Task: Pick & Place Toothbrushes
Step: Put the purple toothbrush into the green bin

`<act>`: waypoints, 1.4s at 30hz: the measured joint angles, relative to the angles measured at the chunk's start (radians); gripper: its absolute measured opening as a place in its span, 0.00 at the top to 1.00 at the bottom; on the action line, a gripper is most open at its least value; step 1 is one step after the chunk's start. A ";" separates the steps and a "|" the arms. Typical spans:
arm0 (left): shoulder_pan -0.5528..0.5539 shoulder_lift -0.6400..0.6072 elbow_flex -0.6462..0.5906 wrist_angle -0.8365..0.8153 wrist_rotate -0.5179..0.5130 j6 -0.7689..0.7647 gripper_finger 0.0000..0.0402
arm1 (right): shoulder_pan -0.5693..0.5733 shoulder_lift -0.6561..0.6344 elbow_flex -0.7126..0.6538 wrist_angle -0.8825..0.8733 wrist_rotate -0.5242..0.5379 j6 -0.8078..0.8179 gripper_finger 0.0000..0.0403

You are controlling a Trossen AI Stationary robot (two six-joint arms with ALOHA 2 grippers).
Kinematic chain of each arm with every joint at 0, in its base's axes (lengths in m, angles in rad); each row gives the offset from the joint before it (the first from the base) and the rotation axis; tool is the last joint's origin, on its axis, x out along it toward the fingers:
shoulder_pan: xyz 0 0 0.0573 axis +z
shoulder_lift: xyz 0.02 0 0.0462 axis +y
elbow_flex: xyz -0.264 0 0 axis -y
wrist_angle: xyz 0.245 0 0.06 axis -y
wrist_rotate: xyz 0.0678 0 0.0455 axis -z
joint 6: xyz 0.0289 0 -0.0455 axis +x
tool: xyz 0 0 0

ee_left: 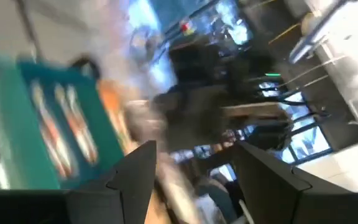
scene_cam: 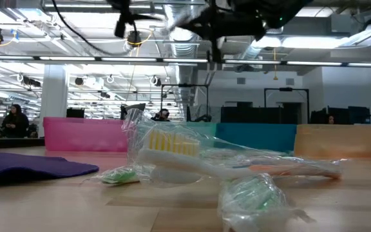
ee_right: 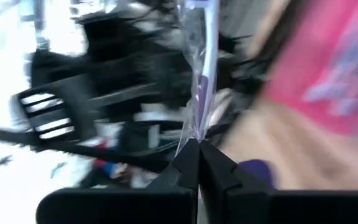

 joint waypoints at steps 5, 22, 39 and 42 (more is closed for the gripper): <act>0.046 0.056 -0.002 -0.011 0.068 -0.126 0.48 | 0.016 0.057 0.002 0.153 -0.015 0.110 0.99; 0.193 0.101 0.001 0.115 0.278 -0.138 0.82 | 0.006 0.056 0.005 0.185 -0.028 0.067 1.00; 0.297 0.154 -0.001 0.166 0.458 -0.187 0.97 | -0.055 0.030 0.006 0.201 -0.123 0.054 0.50; 0.367 0.177 0.000 0.172 0.534 -0.219 0.97 | -0.076 0.030 0.006 0.202 -0.204 0.051 0.38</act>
